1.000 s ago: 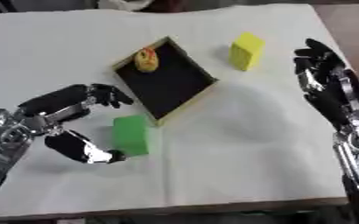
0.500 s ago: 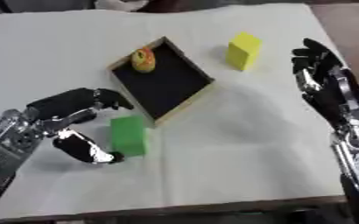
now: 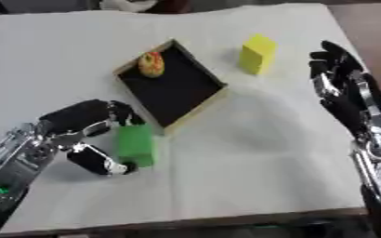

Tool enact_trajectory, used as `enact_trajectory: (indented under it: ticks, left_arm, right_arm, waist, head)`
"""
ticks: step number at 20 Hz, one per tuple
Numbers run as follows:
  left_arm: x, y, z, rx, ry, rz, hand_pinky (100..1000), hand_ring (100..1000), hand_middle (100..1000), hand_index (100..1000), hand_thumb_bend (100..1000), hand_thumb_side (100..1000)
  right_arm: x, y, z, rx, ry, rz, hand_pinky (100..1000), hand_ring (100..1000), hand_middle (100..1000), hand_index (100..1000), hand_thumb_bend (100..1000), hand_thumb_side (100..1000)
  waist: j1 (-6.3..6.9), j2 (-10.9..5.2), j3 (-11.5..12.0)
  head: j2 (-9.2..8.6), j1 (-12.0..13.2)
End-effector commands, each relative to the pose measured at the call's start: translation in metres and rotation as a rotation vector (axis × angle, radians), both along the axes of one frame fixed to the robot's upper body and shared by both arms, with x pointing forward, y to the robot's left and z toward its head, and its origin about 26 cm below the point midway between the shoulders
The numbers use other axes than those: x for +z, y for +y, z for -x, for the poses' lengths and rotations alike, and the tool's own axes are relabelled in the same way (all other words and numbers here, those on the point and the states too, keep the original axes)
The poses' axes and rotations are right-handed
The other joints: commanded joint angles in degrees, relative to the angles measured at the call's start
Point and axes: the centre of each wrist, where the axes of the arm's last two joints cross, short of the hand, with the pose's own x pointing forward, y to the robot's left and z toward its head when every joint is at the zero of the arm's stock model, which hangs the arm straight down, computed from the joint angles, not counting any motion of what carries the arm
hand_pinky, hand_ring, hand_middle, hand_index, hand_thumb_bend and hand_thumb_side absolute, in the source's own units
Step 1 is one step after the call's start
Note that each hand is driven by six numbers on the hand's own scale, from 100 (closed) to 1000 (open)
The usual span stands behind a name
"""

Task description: Pick up objects on the table and place them in the box.

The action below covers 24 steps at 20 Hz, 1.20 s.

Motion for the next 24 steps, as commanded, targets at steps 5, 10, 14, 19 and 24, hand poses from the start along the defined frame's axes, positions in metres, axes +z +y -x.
enact_trajectory:
  ticks: [5,10,14,19,24]
  left_arm:
    - [0.037,0.001,0.004,-0.011,-0.142,0.040,632,562,559,687,405,306]
    - [0.075,-0.003,-0.002,0.002,-0.240,0.055,640,570,571,697,432,317]
    - [0.086,-0.017,-0.025,0.059,-0.264,0.063,643,579,583,708,452,329]
    - [0.079,-0.046,-0.061,0.125,-0.271,0.073,647,589,597,720,462,341]
    - [0.060,-0.071,-0.089,0.195,-0.270,0.105,646,592,601,726,477,354]
  right_arm:
    - [0.006,-0.004,0.000,-0.004,-0.017,0.020,804,831,793,939,100,604]
    - [0.005,-0.004,0.000,-0.003,-0.015,0.021,804,831,793,939,100,604]
    - [0.004,-0.003,0.000,0.001,-0.010,0.023,804,831,793,939,100,605]
    - [0.003,-0.001,0.000,0.009,-0.008,0.021,804,831,793,939,100,605]
    - [0.003,-0.001,0.000,0.014,-0.007,0.019,803,831,793,939,100,604]
  waist:
    - [0.67,-1.74,0.07]
    - [0.68,-1.94,0.00]
    - [0.70,-2.13,-0.42]
    - [0.71,-2.12,-1.25]
    - [0.72,-2.01,-1.91]
  head:
    - [0.30,-0.39]
    - [0.30,-0.57]
    - [0.30,-0.62]
    - [0.30,-0.33]
    - [0.30,-0.07]
